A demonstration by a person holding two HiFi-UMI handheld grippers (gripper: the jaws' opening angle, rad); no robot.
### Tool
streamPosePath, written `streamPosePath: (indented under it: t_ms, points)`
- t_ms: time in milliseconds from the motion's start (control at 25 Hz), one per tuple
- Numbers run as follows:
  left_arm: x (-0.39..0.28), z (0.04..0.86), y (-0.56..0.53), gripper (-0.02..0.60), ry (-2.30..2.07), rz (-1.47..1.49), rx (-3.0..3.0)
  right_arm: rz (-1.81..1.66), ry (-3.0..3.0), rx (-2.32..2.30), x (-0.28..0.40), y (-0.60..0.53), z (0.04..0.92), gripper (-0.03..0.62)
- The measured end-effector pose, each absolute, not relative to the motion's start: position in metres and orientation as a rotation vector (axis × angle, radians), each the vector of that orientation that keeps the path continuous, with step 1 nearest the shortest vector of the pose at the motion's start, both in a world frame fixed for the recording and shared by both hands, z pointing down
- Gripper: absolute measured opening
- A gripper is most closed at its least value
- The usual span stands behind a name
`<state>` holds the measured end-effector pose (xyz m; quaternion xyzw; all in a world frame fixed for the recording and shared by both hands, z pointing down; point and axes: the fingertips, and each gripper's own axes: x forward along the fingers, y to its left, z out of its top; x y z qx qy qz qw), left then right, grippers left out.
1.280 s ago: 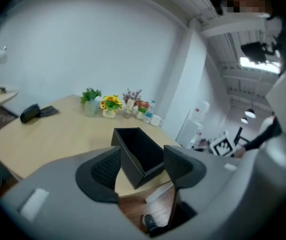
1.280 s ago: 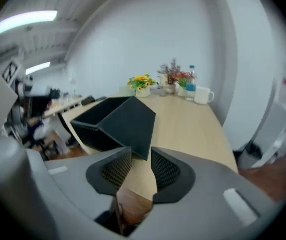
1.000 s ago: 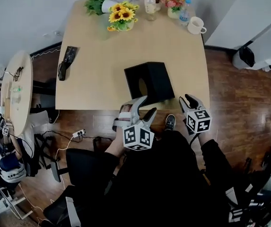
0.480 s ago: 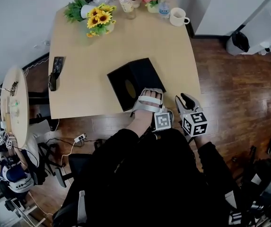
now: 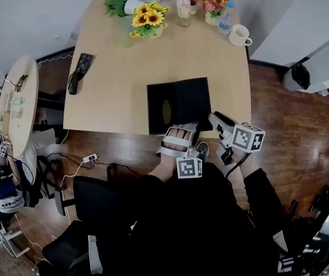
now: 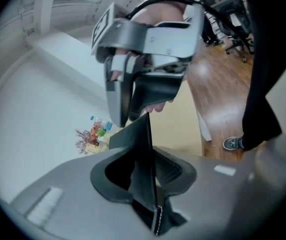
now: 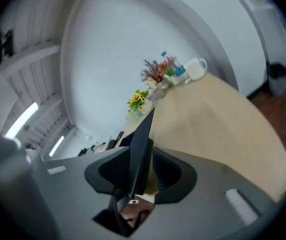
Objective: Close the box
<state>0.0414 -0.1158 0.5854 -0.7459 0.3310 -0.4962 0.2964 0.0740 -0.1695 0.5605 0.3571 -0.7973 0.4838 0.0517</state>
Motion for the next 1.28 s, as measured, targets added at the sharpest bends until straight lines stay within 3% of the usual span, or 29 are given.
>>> streamPosePath:
  t_ms: [80,160,240,360,480,600,760,960,1120,1280]
  points:
    - [0.042,0.583,-0.112,0.083,0.893,-1.29,-2.015,1.64,-2.329,0.957,0.055,-0.169,0.565,0.15]
    - [0.041,0.583,-0.111,0.088,0.906,-1.269,-2.018,1.629,-2.272,0.879,0.045,-0.166,0.566,0.054]
    - [0.035,0.578,-0.11,0.099,0.942,-1.245,-1.992,1.597,-2.257,0.863,0.04,-0.164,0.56,0.048]
    - [0.001,0.554,-0.103,0.229,1.078,-1.172,-1.956,1.56,-2.276,0.814,0.018,-0.153,0.536,0.044]
    - [-0.049,0.531,-0.092,0.272,1.239,-1.088,-2.029,1.451,-2.311,0.752,-0.019,-0.137,0.515,0.067]
    - [-0.073,0.541,-0.085,0.273,1.23,-1.103,-2.02,1.375,-2.293,0.83,-0.039,-0.135,0.514,0.057]
    - [-0.082,0.571,-0.079,0.27,1.146,-1.178,-2.022,1.546,-2.22,0.932,-0.039,-0.149,0.523,0.026]
    - [-0.127,0.558,-0.091,0.27,1.451,-1.04,-2.198,1.548,-2.228,0.934,-0.033,-0.172,0.528,0.017]
    - [-0.177,0.564,-0.106,0.27,1.825,-0.818,-2.616,1.281,-2.26,0.901,-0.044,-0.18,0.515,0.023]
    - [-0.179,0.584,-0.104,0.268,1.963,-0.471,-3.142,0.896,-2.279,0.831,-0.082,-0.168,0.495,0.057]
